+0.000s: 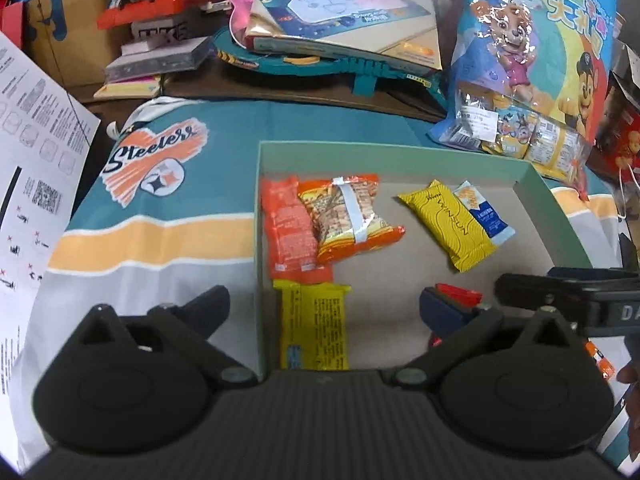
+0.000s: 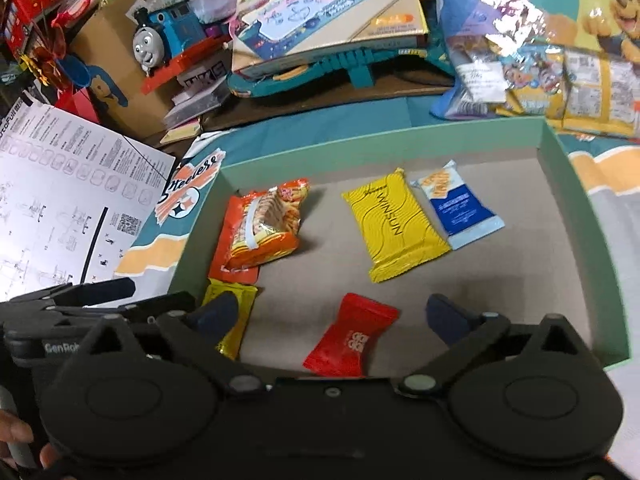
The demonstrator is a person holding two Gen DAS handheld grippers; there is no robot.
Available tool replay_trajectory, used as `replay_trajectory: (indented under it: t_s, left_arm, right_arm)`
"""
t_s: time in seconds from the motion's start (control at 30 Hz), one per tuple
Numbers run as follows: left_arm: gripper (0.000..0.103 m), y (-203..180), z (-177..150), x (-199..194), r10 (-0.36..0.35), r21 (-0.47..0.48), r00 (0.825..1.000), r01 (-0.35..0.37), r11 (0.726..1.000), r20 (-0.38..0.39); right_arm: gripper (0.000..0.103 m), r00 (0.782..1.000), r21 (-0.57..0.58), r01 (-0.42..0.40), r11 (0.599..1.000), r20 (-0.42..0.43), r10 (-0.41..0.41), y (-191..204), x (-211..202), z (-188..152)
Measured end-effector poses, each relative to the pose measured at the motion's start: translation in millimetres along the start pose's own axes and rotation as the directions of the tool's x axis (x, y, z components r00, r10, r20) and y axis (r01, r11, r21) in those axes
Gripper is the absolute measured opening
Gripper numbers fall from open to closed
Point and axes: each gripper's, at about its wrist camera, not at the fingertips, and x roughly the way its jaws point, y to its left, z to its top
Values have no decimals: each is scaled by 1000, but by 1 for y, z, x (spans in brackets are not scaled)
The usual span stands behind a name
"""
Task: Organize snacks
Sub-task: 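Reach the right gripper to the long bread packet and grasp it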
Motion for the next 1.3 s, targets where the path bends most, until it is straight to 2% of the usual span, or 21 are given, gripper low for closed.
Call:
replay_trajectory:
  t_s: [0.27,0.57,0.93,1.0,1.17,1.23,1.3]
  left_arm:
    - [103,-12,-13,-15,5,23,1000,-5,1000,-7]
    - [103,-33,-32,-39,-13,57,1000,14,998,-3]
    - [103,-95,-77,-29,-80,138,991,94,986,-105]
    - [103,-110,-86,-24,-84,172,988,105,980,-126]
    - [103,-140,-108,-9,-83,237,980,125,963,-181]
    - [103,-150,-117,-1,-74,256,977,125,959,-202]
    - [103,-158,-123,7,-74,265,970,136,955,-230]
  right_arm:
    - [103,1000,-2,19,1000,24,-19,-5,-26,-11]
    - [103,997,19,26,999,71,-27,-23,-74,-32]
    - [103,994,89,90,992,56,-95,-79,-114,-76]
    - [99,994,108,88,990,49,-93,-88,-117,-84]
    - [68,998,100,57,993,14,-59,-93,-108,-97]
    - [63,999,108,49,993,11,-51,-95,-104,-100]
    - [63,999,120,43,992,12,-45,-98,-102,-102]
